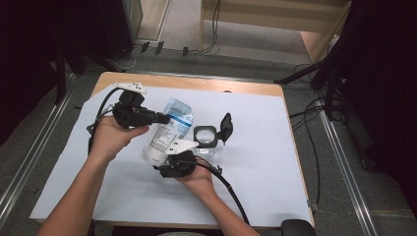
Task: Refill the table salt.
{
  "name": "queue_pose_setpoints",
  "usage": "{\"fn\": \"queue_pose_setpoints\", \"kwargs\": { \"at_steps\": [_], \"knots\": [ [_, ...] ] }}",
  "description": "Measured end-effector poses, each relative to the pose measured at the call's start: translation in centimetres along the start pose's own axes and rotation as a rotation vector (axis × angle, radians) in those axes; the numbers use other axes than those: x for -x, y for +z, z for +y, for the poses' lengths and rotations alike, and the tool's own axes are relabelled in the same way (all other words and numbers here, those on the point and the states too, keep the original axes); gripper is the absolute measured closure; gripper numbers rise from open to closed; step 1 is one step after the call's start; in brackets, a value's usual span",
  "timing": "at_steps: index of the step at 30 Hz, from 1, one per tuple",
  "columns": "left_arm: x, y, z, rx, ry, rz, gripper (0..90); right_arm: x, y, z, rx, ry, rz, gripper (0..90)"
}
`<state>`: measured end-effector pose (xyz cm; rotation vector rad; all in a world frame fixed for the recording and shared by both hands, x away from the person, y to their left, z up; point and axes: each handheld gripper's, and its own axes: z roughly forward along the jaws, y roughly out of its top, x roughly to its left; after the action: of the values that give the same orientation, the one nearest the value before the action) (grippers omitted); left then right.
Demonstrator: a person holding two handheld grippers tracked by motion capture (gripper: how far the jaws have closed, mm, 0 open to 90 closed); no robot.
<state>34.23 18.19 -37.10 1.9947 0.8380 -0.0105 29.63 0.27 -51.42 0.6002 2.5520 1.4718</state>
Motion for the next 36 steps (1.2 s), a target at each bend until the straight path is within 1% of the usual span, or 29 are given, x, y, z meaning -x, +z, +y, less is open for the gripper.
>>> {"fn": "queue_pose_setpoints", "kwargs": {
  "at_steps": [3,5,6,9,13,15,16,18,20,22,24,25,28,32,35,36],
  "knots": [
    [0.3,0.4,0.1,0.007,0.009,-0.013,90.0,0.0,0.0,-0.1,-0.002,0.005,-0.003,47.3],
    [0.5,0.6,0.2,0.003,0.020,-0.008,90.0,0.1,0.1,-0.1,-0.001,0.007,-0.008,48.1],
    [0.5,0.6,0.2,0.004,0.018,-0.012,89.9,0.2,0.1,-0.1,-0.001,0.012,-0.005,48.5],
    [0.5,0.6,0.2,0.011,0.020,-0.013,89.3,0.2,0.0,-0.1,0.000,0.012,-0.016,49.5],
    [0.5,0.7,0.1,0.012,0.020,-0.038,87.6,0.2,0.0,-0.2,0.013,0.017,-0.016,51.8],
    [0.4,0.7,0.0,0.012,0.020,-0.047,87.2,0.2,-0.2,-0.2,0.025,0.019,-0.022,55.6],
    [0.4,0.7,0.0,0.010,0.022,-0.049,87.0,0.2,-0.2,-0.2,0.035,0.018,-0.019,55.7],
    [0.5,0.7,0.0,0.002,0.029,-0.038,87.0,0.2,-0.2,-0.2,0.033,0.020,-0.018,55.7],
    [0.4,0.9,-0.1,-0.002,0.026,-0.043,87.1,0.1,-0.2,-0.3,0.030,0.024,-0.019,55.7],
    [0.5,1.0,0.0,-0.004,0.024,-0.039,87.9,0.1,-0.2,-0.4,0.033,0.026,-0.024,55.3],
    [0.6,1.3,0.0,-0.010,0.026,-0.033,88.2,0.0,-0.2,-0.4,0.041,0.021,-0.034,51.7],
    [0.7,1.5,0.0,-0.014,0.026,-0.036,88.3,-0.1,-0.2,-0.4,0.042,0.010,-0.041,50.7],
    [0.9,1.9,0.0,-0.018,0.034,-0.029,87.5,0.0,-0.1,-0.4,0.047,0.031,-0.017,52.7],
    [0.9,2.0,0.0,-0.017,0.029,-0.044,86.0,0.1,-0.2,-0.6,0.053,0.041,-0.016,55.2],
    [0.8,2.2,-0.1,-0.024,0.025,-0.051,84.3,0.2,-0.4,-0.9,0.075,0.075,-0.005,56.7],
    [0.8,2.3,-0.2,-0.033,0.027,-0.050,84.3,0.2,-0.5,-0.9,0.082,0.080,-0.010,56.9]
  ]
}}
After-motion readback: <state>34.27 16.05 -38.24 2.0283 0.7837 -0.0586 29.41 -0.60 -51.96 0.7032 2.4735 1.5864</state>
